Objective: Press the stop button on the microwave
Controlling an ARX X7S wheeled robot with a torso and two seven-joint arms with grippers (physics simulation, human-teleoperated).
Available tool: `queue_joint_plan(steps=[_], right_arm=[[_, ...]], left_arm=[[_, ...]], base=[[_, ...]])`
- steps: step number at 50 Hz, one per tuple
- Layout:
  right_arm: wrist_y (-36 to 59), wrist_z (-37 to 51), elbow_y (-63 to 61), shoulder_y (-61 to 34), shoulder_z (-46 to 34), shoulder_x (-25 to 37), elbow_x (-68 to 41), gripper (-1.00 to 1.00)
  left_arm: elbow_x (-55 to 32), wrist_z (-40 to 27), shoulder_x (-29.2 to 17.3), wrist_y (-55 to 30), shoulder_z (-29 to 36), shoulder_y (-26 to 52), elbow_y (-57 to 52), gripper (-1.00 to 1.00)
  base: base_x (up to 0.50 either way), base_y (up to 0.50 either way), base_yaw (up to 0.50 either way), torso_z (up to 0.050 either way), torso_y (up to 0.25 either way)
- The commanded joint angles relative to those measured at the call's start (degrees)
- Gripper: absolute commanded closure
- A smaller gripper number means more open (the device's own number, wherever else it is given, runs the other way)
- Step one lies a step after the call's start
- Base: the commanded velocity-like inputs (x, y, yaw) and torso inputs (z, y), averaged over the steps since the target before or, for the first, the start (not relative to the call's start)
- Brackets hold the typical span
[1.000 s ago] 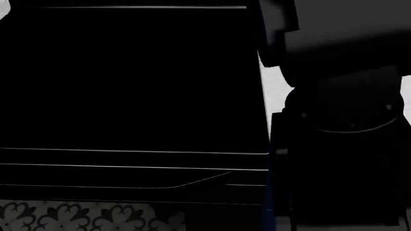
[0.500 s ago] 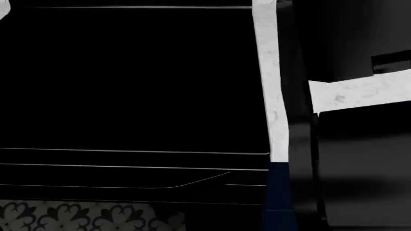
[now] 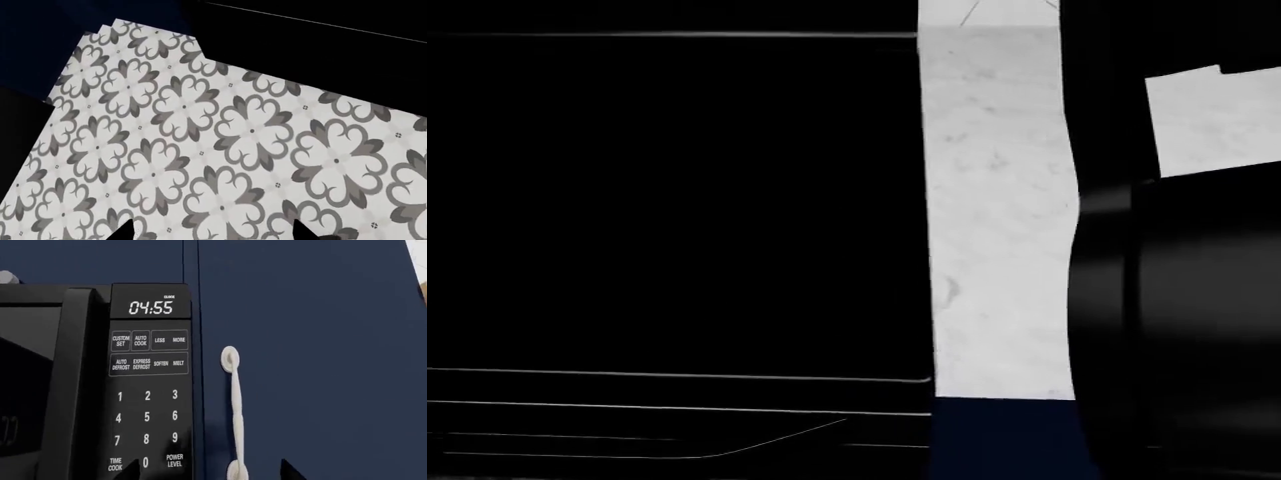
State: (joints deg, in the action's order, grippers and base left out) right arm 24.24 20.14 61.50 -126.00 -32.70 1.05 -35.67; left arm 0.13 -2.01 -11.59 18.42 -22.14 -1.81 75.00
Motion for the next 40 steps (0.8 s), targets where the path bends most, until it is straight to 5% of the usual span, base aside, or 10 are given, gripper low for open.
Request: queue_joint_plan(steps=[1,14,25,40], right_arm=[[-0.97,0.71,0.20,0.88,-1.77,0.15,-2.42,-1.00],[2.89,1.25,-9.44,4.67,-2.00,2.03,-5.61,-1.00],[2.08,0.90,-5.83,4.55,-3.59,1.01,-4.81,-1.00],[0.88,1.37,-6.67,4.38,-4.96,1.28,-4.41,-1.00]], left_arm=[[-0.02,-0.04,-0.25,0.01,-0.24,-0.02,-0.01,-1.00],[-0.02,-0.04,-0.25,0.01,-0.24,-0.02,-0.01,-1.00],[-0.02,-0.04,-0.25,0.01,-0.24,-0.02,-0.01,-1.00],[-0.02,-0.04,-0.25,0.01,-0.24,-0.02,-0.01,-1.00]], base=[[0.21,0.50,0.00,0.050,0.098],[0.04,0.06,0.00,0.050,0.099],[0.50,0.00,0.00,0.050,0.098],[0.11,0.11,0.00,0.050,0.099]])
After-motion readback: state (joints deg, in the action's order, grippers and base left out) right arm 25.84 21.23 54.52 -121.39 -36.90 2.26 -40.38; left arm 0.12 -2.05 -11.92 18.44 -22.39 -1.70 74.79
